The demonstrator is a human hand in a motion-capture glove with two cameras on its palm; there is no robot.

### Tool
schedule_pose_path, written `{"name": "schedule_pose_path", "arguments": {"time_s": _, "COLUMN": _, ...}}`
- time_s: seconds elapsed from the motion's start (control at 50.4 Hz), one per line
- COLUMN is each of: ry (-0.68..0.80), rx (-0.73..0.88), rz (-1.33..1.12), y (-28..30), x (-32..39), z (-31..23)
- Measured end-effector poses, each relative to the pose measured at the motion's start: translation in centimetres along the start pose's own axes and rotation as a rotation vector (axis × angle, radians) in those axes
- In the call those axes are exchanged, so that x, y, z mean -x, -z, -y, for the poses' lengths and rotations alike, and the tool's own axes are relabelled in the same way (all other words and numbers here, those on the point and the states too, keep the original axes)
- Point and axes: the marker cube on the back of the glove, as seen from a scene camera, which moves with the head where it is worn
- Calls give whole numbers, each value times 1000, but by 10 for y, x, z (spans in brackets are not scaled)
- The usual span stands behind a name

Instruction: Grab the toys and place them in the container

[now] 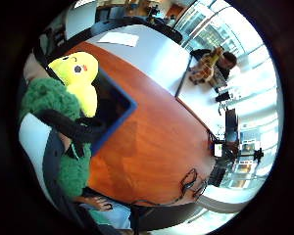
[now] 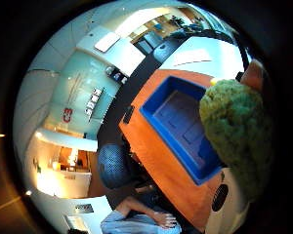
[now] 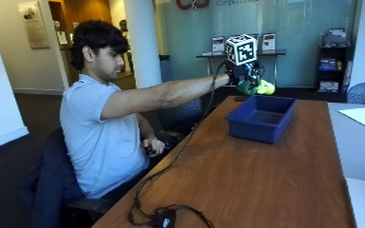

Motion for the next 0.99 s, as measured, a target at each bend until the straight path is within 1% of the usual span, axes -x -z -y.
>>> {"name": "schedule_pose_path", "arguments": {"time_s": 0.119, "ry": 29, "rx": 31, "rz": 9, "y": -20, "x": 33, "z": 17}}
{"name": "schedule_pose_path", "arguments": {"time_s": 0.218, "ry": 42, "rx": 61, "rz": 0, "y": -32, "x": 43, "z": 22}}
{"name": "schedule_pose_path", "arguments": {"time_s": 0.298, "ry": 11, "rx": 98, "rz": -15, "y": -40, "x": 47, "z": 27}}
{"name": "schedule_pose_path", "arguments": {"time_s": 0.337, "ry": -6, "rx": 154, "rz": -31, "y": -44, "x": 44, "z": 25}}
{"name": "schedule_pose_path", "arguments": {"time_s": 0.417, "ry": -53, "rx": 340, "rz": -72, "y": -53, "x": 35, "z": 20}}
{"name": "schedule_pose_path", "arguments": {"time_s": 0.476, "ry": -81, "rx": 402, "rz": -92, "y": -59, "x": 30, "z": 18}}
{"name": "schedule_pose_path", "arguments": {"time_s": 0.595, "ry": -87, "rx": 394, "rz": -83, "y": -54, "x": 12, "z": 8}}
{"name": "schedule_pose_path", "arguments": {"time_s": 0.694, "ry": -77, "rx": 367, "rz": -76, "y": -48, "x": 6, "z": 6}}
{"name": "schedule_pose_path", "arguments": {"time_s": 0.774, "ry": -96, "rx": 342, "rz": -80, "y": -40, "x": 4, "z": 4}}
{"name": "schedule_pose_path", "arguments": {"time_s": 0.873, "ry": -99, "rx": 318, "rz": -108, "y": -28, "x": 4, "z": 0}}
{"name": "schedule_pose_path", "arguments": {"time_s": 0.992, "ry": -90, "rx": 289, "rz": -159, "y": -6, "x": -13, "z": -15}}
